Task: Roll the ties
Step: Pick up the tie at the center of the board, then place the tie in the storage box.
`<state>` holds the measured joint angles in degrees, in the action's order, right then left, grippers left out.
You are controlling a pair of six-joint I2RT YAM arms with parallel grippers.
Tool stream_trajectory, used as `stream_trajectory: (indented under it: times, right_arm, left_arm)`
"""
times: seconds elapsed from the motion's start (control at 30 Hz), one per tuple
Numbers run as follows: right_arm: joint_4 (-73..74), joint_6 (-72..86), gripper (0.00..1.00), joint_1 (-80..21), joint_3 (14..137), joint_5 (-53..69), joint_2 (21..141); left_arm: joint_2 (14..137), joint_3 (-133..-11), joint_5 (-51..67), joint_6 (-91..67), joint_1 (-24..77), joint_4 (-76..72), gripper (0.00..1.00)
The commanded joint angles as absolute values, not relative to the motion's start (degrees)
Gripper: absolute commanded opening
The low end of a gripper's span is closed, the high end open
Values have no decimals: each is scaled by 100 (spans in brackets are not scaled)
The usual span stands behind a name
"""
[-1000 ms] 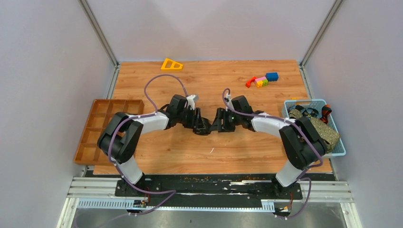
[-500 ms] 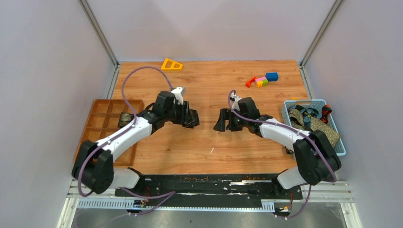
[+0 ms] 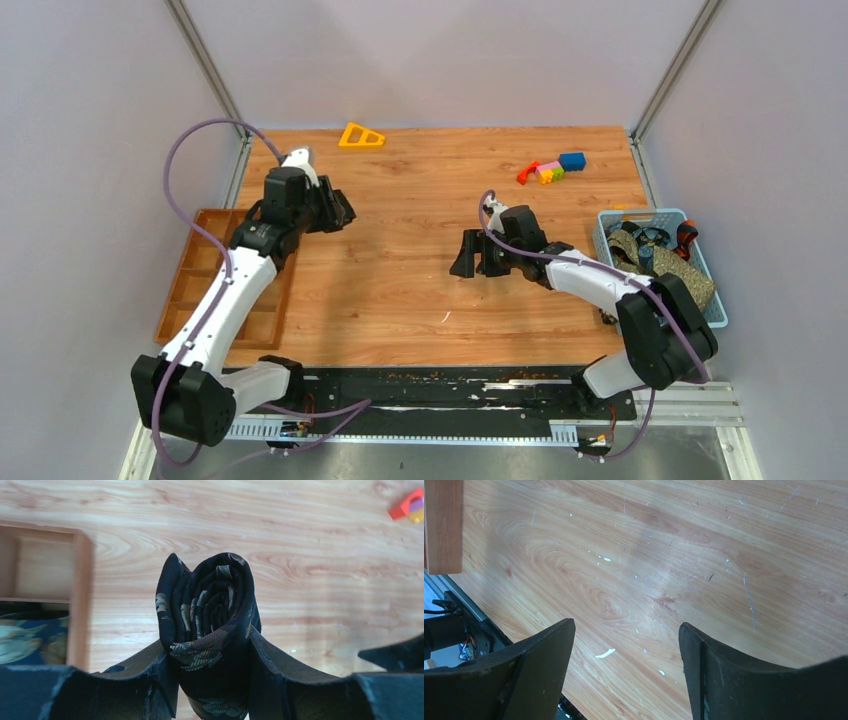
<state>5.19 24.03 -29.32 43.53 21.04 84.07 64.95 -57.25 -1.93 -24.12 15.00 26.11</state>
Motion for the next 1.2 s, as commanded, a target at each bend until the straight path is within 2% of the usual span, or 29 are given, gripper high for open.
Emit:
stream_trajectory:
  times: [0.0,0.3,0.8,1.17]
  right_arm:
    - [289,2298,77,-2912,4368,2050,8444]
    - [298,2265,77,-2916,4375,2135,8496]
    - [327,2276,75,-2926,4420,2203,8621]
    - [389,2282,74,-2922,4497,2206,8723]
  left_arm:
    - [6606,-6320,-429,-2251,967,2982,47]
    - [6991,-6623,-262,-2398,-641,3178,47]
    - [6908,-5750,648,-2554,-3016,2654,47]
    - [7419,-5238,643,-3020,-3388,2354,47]
